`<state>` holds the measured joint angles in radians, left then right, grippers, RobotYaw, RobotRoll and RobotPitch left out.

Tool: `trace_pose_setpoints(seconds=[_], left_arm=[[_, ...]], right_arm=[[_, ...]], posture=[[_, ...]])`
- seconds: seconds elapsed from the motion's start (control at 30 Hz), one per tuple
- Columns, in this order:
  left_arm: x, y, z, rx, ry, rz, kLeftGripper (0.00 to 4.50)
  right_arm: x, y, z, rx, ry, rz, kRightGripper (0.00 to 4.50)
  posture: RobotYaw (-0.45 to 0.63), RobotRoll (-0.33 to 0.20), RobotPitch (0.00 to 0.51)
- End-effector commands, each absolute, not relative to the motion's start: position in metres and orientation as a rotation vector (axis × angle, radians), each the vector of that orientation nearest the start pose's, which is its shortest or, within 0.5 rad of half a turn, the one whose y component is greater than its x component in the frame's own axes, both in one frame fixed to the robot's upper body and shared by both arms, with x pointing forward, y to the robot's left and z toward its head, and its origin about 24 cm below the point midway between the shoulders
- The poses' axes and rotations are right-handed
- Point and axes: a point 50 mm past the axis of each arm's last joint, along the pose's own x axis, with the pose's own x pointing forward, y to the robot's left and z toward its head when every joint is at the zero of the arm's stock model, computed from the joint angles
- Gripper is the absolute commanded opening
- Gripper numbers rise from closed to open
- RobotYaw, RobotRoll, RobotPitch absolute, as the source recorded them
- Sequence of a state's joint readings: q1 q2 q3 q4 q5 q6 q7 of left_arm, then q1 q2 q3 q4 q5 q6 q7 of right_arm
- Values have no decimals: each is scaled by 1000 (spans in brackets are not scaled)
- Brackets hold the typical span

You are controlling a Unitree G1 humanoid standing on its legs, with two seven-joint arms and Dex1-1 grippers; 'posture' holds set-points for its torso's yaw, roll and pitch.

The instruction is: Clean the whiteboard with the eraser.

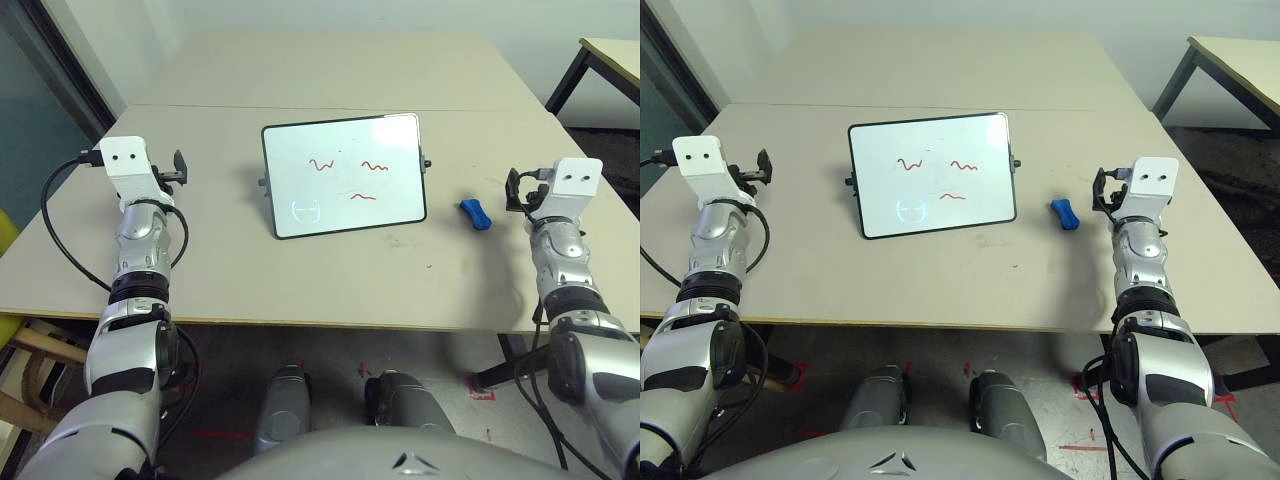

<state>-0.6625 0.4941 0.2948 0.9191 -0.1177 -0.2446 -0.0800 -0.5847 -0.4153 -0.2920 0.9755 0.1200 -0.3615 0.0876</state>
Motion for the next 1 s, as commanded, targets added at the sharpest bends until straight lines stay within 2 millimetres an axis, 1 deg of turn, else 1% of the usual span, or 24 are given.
trace_pose_setpoints(seconds=[0.03, 0.17, 0.23, 0.3, 0.37, 0.5, 0.67, 0.8, 0.87, 0.93, 1.0], left_arm=[[350, 310, 111, 151, -78, 293, 4500], [350, 309, 113, 155, -83, 277, 4500], [350, 311, 120, 151, -109, 250, 4500], [351, 312, 132, 157, -144, 160, 4500], [352, 311, 142, 151, -167, 53, 4500], [348, 308, 160, 127, -170, -229, 4500], [337, 308, 167, 131, -81, -507, 4500], [324, 303, 178, 124, 13, -758, 4500], [318, 302, 182, 115, 53, -840, 4500], [311, 297, 186, 89, 119, -959, 4500], [305, 293, 189, 68, 180, -1059, 4500]], right_arm=[[331, -295, 68, -108, -57, -271, 4426], [330, -294, 73, -103, -73, -256, 4426], [333, -292, 80, -98, -67, -235, 4426], [338, -292, 88, -116, -5, -241, 4426], [341, -289, 97, -135, 42, -225, 4426], [343, -271, 118, -52, 135, -53, 4426], [339, -257, 135, 9, 259, 34, 4426], [333, -250, 142, -1, 426, 63, 4426], [332, -248, 147, -9, 447, 65, 4426], [332, -248, 152, -15, 460, 66, 4426], [332, -251, 151, -20, 500, 60, 4426]], posture=[[220, 0, 37], [211, 0, 43], [216, 0, 45], [219, 0, 46], [218, 0, 47], [215, 0, 42], [220, 0, 39], [227, 0, 38], [225, 0, 38], [220, 0, 42], [217, 0, 44]])
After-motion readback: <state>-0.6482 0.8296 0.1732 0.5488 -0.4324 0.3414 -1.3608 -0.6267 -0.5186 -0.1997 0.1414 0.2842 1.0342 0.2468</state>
